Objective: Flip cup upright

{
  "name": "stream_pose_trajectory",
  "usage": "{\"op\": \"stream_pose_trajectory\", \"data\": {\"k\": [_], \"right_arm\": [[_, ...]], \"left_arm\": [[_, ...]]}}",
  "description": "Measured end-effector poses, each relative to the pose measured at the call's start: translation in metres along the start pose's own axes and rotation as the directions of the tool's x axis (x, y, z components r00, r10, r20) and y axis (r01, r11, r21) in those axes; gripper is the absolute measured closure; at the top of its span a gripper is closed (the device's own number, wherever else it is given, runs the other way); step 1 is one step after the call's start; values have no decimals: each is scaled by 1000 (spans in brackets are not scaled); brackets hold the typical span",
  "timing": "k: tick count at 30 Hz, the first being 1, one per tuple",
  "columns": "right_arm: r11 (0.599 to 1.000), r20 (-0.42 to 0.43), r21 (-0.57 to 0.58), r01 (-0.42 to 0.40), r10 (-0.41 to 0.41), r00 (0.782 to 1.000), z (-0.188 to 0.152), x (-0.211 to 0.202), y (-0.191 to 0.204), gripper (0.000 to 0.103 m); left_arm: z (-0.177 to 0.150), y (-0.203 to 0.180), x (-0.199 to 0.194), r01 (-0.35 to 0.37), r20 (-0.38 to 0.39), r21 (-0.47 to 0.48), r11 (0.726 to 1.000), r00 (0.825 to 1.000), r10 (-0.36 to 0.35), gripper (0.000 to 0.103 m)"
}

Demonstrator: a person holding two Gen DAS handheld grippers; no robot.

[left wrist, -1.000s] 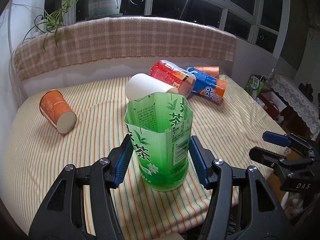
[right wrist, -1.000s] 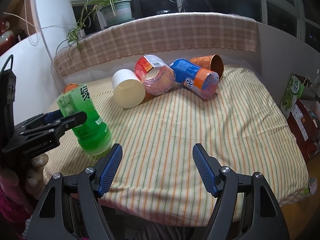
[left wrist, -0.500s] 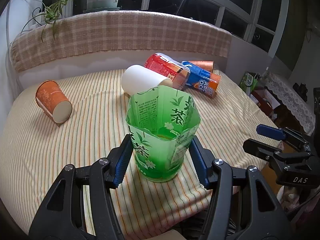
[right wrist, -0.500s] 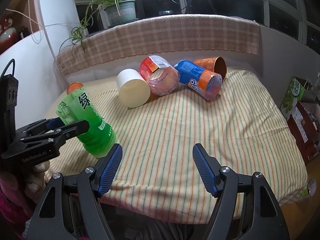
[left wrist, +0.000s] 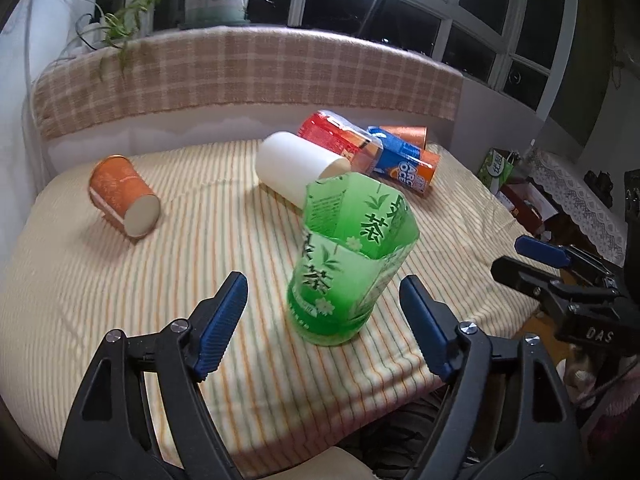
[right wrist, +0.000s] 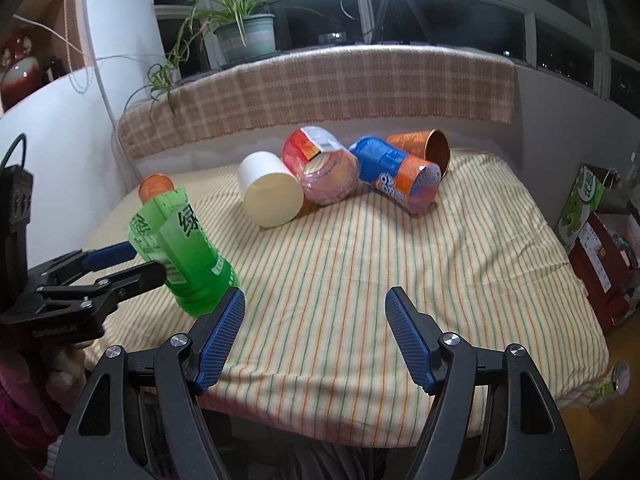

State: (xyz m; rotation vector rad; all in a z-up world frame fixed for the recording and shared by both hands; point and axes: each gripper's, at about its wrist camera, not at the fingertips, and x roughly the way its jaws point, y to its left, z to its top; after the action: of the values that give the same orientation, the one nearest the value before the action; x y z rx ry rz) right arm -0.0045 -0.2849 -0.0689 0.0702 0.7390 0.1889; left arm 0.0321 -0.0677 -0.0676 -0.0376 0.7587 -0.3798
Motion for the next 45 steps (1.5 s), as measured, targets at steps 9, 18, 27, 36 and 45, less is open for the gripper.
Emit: {"op": "stream_pose_trajectory", "data": {"k": [9,18,27,36,45], "right_arm": [[998,135,-21,51,-48,990,9,-21,10,23],[992,248,-15,124,-116,962,17,-34,20,21],[974,374,5,224,-210,903,22,-54,29,16],[971,423,25,239,-226,877,29,-69,34,16],[971,422,22,238,-225,878,28,-71,37,15]], "left_arm": [[-6,1,-77,-182,293,-28,983,938,182,10],[-7,8,-116,-283,434,-89,955,852,293,2],[-12,2,-122,-295,431,-86,951,850,303,1],[-12,0,-134,-304,455,-100,947,833,315,0],[-11,1,-133,-300,437,-106,948,842,316,0]]}}
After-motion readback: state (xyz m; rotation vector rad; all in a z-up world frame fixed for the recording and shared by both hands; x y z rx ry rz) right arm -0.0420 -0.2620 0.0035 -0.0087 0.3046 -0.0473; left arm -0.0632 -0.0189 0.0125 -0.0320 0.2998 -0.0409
